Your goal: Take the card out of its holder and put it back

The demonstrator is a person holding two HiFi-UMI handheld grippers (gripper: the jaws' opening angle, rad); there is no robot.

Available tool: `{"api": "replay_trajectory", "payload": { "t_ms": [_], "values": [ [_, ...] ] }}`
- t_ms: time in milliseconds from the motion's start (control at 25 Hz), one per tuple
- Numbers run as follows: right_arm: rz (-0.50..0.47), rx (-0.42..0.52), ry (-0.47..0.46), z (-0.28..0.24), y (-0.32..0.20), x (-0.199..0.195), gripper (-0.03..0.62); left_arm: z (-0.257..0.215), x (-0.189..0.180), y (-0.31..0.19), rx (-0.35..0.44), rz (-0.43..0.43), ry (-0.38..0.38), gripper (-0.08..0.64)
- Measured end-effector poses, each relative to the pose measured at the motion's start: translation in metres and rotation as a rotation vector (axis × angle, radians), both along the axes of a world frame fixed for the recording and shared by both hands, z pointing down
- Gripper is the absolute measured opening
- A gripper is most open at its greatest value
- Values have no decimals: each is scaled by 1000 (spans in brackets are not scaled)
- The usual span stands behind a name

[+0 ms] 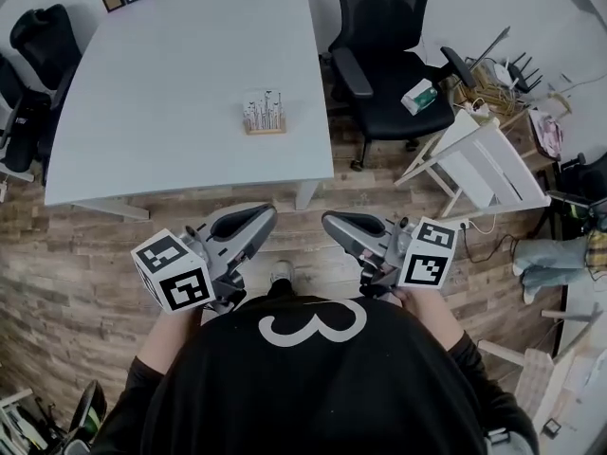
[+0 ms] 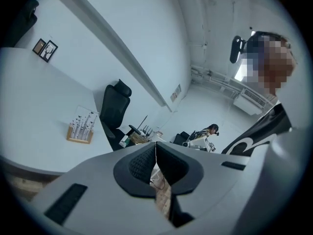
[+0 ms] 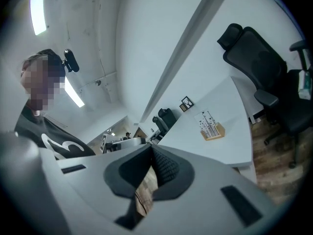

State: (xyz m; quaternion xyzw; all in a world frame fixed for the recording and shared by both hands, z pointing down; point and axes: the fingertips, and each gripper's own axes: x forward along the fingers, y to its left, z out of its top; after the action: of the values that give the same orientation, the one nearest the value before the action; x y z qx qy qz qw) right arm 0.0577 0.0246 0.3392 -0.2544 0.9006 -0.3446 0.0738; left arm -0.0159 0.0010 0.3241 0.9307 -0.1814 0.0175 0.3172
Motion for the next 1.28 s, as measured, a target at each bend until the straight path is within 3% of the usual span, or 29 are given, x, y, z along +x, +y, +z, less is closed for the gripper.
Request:
{"api": "replay_trajectory", "payload": {
  "t_ms": [360,880,1280],
  "values": [
    [44,-14,-6,10,-74,-33,9,29,-47,-86,-17,10,-47,15],
    [56,-19,1,22,-139,-9,9,56,-58,-150,-66,-48,-95,15],
    [-2,25,100,33,-212,-2,14,71,-62,-181,-132,-71,-93,15]
  ]
}}
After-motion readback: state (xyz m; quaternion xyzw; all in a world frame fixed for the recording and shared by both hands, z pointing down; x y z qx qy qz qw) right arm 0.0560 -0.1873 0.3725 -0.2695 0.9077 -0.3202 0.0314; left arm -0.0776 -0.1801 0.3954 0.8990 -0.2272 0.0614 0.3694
